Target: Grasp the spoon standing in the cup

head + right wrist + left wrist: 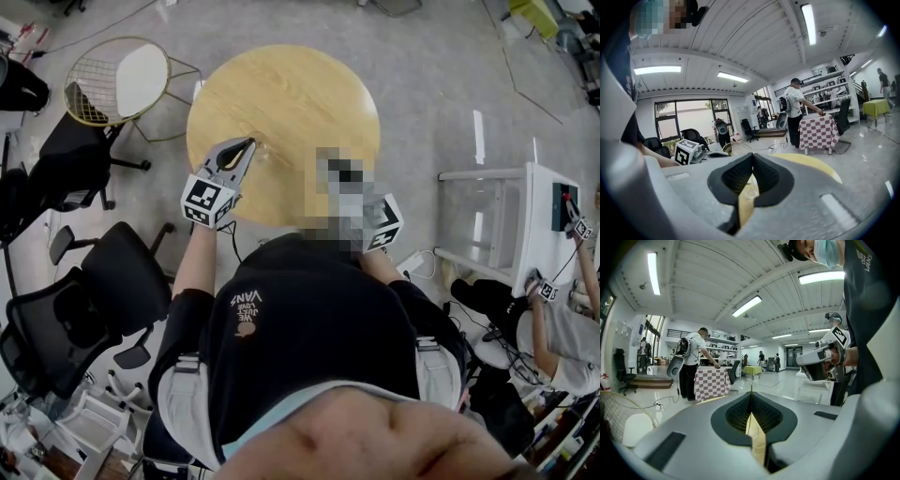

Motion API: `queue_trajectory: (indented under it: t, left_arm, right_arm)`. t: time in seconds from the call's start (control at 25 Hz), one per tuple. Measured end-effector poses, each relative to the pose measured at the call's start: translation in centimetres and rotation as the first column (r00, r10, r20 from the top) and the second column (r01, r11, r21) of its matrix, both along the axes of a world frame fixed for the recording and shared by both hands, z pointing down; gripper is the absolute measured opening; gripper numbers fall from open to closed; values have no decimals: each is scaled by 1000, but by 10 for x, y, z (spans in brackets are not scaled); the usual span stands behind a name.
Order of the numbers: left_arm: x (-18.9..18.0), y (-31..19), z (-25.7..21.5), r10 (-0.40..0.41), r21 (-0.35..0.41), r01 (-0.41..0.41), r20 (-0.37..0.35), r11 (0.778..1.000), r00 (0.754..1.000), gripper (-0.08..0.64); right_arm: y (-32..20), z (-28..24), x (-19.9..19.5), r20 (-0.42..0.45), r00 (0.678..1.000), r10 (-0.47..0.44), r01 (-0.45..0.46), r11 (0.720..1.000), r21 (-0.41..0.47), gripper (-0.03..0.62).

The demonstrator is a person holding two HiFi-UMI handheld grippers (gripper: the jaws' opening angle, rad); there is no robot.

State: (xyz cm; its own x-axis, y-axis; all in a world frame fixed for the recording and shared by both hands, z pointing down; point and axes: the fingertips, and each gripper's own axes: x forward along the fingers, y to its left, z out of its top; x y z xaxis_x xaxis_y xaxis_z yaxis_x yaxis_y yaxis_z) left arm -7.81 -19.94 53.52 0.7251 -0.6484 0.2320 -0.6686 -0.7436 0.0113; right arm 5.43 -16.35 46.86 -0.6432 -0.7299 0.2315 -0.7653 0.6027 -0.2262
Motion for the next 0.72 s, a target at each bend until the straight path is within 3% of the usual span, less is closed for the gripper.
queue_trajectory:
  t: [0.72]
  left_arm:
    - [-4, 7, -31, 9, 23, -8, -48, 1000, 999, 12]
  right_arm:
    - [7, 0, -5, 13, 1000, 0, 0, 1000, 0, -3]
